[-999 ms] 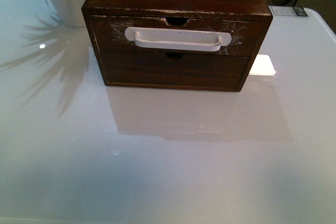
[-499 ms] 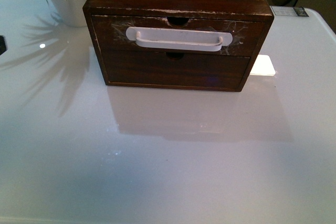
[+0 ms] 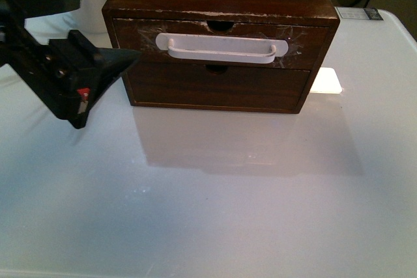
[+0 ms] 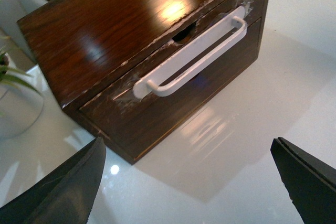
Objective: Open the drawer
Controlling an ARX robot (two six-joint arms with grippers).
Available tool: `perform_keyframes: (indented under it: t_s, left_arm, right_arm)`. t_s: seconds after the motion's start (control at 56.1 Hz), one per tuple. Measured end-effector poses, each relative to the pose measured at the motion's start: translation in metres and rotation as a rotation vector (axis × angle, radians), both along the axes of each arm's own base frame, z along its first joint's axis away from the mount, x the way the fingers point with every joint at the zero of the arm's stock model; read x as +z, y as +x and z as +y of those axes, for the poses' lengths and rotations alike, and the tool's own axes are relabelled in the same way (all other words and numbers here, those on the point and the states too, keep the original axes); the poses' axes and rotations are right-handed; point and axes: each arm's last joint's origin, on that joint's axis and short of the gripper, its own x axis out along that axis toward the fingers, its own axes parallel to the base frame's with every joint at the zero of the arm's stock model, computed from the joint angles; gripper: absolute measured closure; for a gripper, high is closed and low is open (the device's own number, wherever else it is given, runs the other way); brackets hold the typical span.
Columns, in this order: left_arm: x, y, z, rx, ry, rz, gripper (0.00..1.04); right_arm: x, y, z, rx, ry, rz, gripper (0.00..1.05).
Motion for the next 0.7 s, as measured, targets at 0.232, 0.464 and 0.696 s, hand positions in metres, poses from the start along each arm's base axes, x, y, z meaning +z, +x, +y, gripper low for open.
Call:
perform_keyframes:
  t_s: [0.232,0.464,0.696]
  left_arm:
    - [-0.012,0.022,-0.014,-0.135,0.008,-0.093,0.08]
    - [-0.03,0.039,-0.028,-0.267,0.014,-0.148,0.08]
    - [-0.041,0.048,-0.046,-0.343,-0.006,-0.175,0.08]
  right_arm:
    - [-0.016,0.041,0.014,0.177,-0.192,0.032,0.09]
    - [-0.045,0.078,0.045,0.415,-0.309,-0.054,0.09]
    - [-0.06,0.094,0.075,0.552,-0.341,-0.155,0.09]
